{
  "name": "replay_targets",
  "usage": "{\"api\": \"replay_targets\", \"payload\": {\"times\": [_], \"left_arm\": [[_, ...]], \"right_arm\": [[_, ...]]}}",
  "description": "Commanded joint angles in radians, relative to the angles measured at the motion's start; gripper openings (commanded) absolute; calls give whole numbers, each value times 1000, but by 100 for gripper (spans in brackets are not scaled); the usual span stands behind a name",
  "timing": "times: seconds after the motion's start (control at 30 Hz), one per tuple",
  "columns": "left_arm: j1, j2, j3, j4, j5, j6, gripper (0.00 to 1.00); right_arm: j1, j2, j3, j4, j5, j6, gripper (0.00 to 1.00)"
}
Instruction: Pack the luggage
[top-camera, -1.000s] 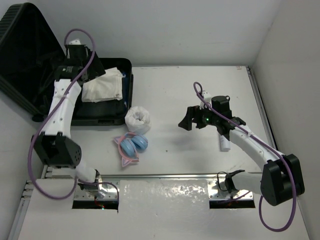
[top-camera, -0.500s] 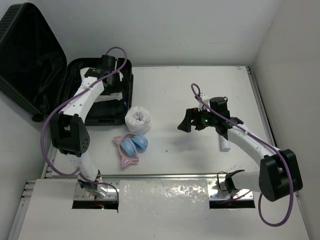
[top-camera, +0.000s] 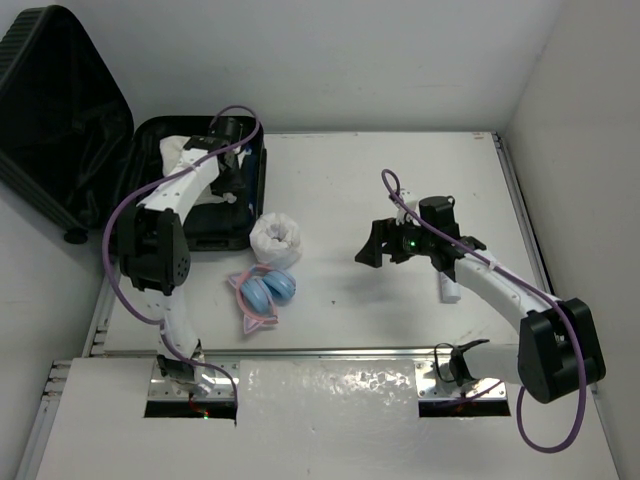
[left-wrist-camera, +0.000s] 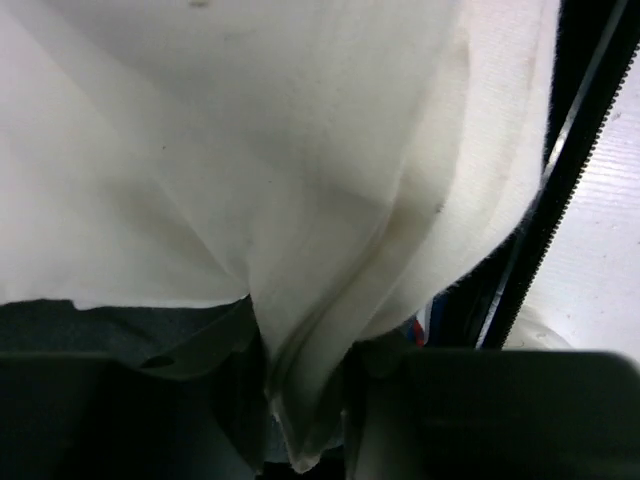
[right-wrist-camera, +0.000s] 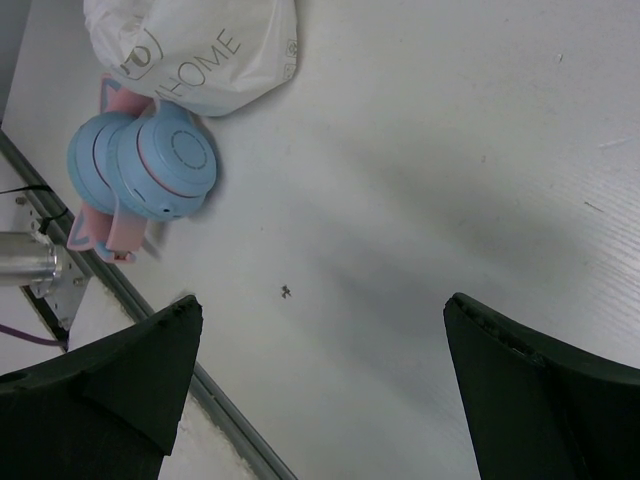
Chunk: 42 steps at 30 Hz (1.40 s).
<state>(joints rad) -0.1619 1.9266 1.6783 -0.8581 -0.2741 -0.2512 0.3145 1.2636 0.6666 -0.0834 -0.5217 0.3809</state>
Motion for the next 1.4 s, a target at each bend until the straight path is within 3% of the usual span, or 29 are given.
{"api": "replay_targets", "payload": {"times": [0.0, 0.07, 0.4, 0.67, 0.83, 1.03, 1.07, 1.17, 1.37], "left_arm": [[-1, -38, 47, -1, -72, -11, 20], [-4, -72, 52, -28, -121, -13, 17], [-11, -81, 253, -274, -270, 62, 19], [-56, -139, 111, -285, -283, 53, 18], [-80, -212, 23, -277, -264, 52, 24], [-113, -190, 4, -262, -229, 64, 47], [-117, -169, 11, -253, -231, 69, 61], [-139, -130, 37, -271, -301, 47, 82], [-131, -245, 126, -244, -467, -32, 99]], "right_arm": [[-2, -26, -1, 50, -17, -13, 99], [-2, -24, -2, 50, -15, -13, 99], [-2, -15, -9, 66, -18, 3, 99], [-2, -7, -7, 68, -20, 1, 99], [-2, -6, -7, 68, -18, 1, 99], [-2, -3, -10, 74, -21, 7, 99], [-2, -3, -12, 74, -20, 6, 99], [-2, -10, -10, 65, -23, -3, 99], [-2, -18, -5, 47, -20, -19, 99]]}}
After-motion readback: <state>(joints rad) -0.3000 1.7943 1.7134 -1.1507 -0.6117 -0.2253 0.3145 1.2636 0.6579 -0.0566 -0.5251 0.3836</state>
